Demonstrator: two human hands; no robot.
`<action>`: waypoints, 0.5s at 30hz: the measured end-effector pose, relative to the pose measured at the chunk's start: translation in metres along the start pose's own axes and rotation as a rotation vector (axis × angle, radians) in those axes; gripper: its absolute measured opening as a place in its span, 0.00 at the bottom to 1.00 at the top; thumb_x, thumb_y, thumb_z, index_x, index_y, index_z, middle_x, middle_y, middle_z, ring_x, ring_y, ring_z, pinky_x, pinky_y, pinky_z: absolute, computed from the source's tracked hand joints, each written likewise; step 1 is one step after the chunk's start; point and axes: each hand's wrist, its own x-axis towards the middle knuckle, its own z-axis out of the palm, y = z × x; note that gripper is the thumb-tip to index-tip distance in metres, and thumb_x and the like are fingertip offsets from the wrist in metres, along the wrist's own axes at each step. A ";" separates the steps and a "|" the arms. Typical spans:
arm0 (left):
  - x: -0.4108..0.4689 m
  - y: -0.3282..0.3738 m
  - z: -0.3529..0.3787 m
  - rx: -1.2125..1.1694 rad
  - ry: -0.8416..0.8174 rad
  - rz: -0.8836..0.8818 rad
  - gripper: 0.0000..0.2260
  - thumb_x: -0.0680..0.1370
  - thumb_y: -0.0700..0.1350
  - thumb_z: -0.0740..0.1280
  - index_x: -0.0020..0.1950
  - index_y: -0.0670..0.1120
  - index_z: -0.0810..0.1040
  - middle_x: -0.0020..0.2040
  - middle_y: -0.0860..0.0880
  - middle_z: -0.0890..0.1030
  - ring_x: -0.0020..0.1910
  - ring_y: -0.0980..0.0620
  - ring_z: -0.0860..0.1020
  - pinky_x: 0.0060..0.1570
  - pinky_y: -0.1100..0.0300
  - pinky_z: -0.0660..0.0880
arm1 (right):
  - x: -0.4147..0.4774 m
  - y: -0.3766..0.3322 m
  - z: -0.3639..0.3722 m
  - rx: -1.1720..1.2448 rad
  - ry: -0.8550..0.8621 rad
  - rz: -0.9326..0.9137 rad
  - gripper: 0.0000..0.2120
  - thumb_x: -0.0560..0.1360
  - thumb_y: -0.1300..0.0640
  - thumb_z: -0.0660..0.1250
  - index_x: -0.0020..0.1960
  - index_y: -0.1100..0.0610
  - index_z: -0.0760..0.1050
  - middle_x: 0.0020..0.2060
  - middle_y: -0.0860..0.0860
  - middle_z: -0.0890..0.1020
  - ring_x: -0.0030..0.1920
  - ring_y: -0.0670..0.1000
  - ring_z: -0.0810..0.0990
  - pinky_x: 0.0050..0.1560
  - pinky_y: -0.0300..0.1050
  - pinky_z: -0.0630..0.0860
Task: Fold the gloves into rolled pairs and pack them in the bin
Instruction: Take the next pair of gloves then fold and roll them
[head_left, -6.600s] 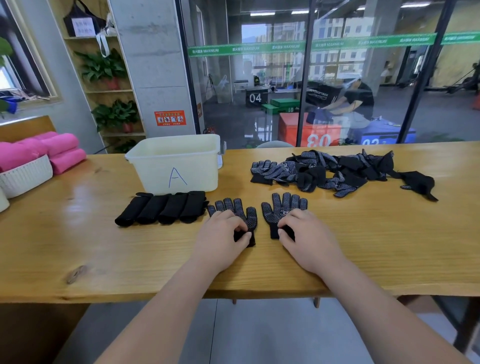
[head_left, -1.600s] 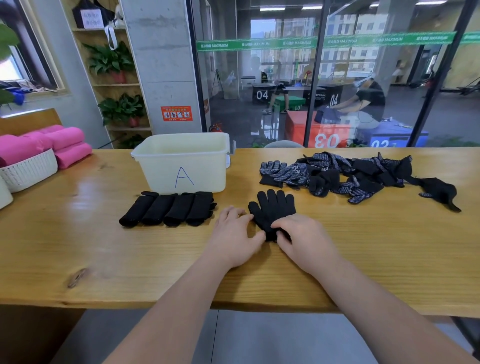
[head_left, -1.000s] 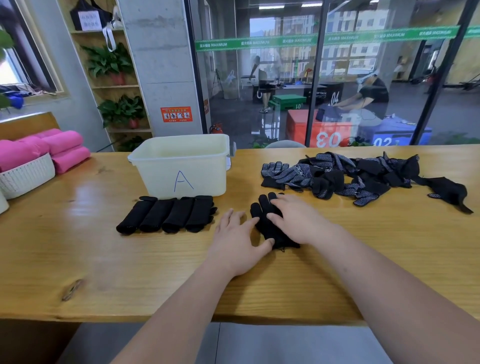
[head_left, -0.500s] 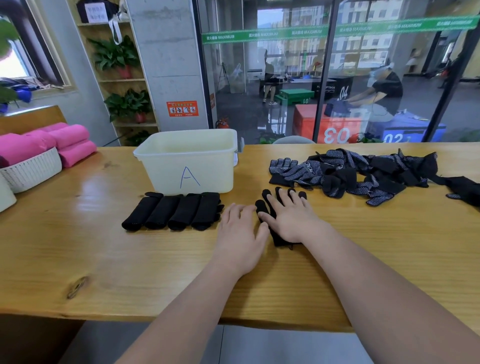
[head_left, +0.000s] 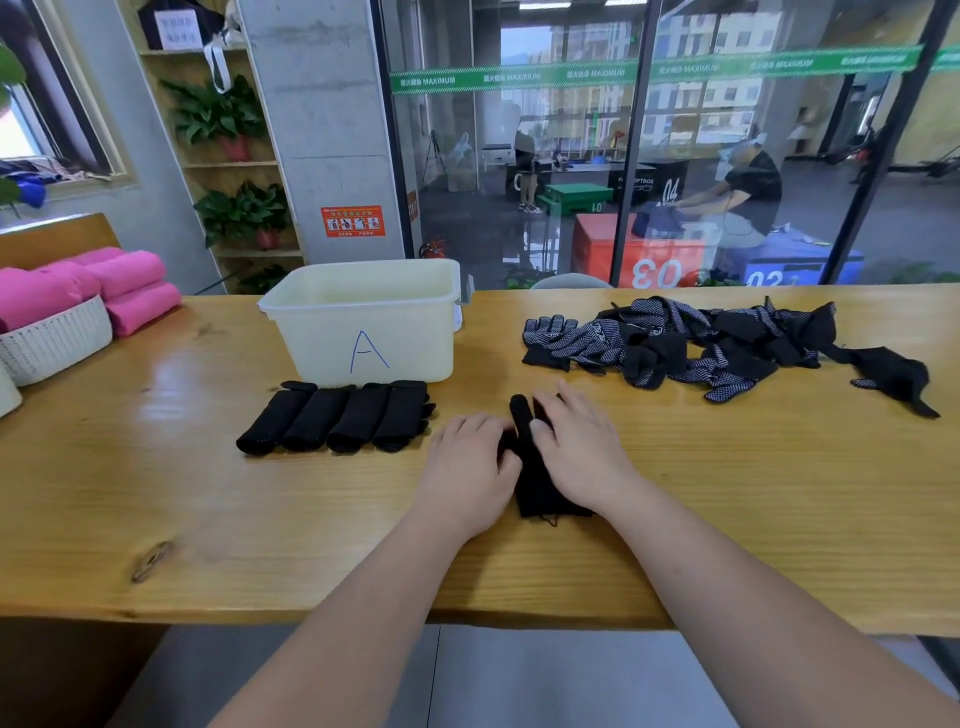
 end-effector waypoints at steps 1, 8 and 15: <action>-0.001 0.000 0.001 0.020 -0.008 0.009 0.20 0.84 0.53 0.60 0.76 0.53 0.73 0.73 0.55 0.74 0.75 0.50 0.65 0.76 0.49 0.61 | -0.002 0.006 -0.004 -0.014 0.008 0.013 0.27 0.87 0.42 0.52 0.84 0.45 0.58 0.85 0.52 0.56 0.84 0.57 0.53 0.83 0.61 0.52; 0.001 -0.001 0.007 0.101 -0.061 0.008 0.26 0.84 0.61 0.57 0.81 0.54 0.68 0.81 0.56 0.66 0.82 0.49 0.56 0.81 0.47 0.55 | -0.028 0.036 -0.025 -0.130 -0.133 -0.067 0.36 0.83 0.30 0.47 0.86 0.44 0.48 0.86 0.46 0.47 0.85 0.48 0.44 0.84 0.57 0.45; 0.002 0.000 0.007 0.147 -0.126 -0.009 0.31 0.85 0.65 0.52 0.85 0.52 0.59 0.86 0.53 0.56 0.85 0.48 0.46 0.83 0.45 0.49 | -0.045 0.042 -0.017 -0.211 -0.116 -0.074 0.35 0.82 0.28 0.44 0.85 0.42 0.53 0.85 0.43 0.52 0.85 0.47 0.46 0.84 0.56 0.46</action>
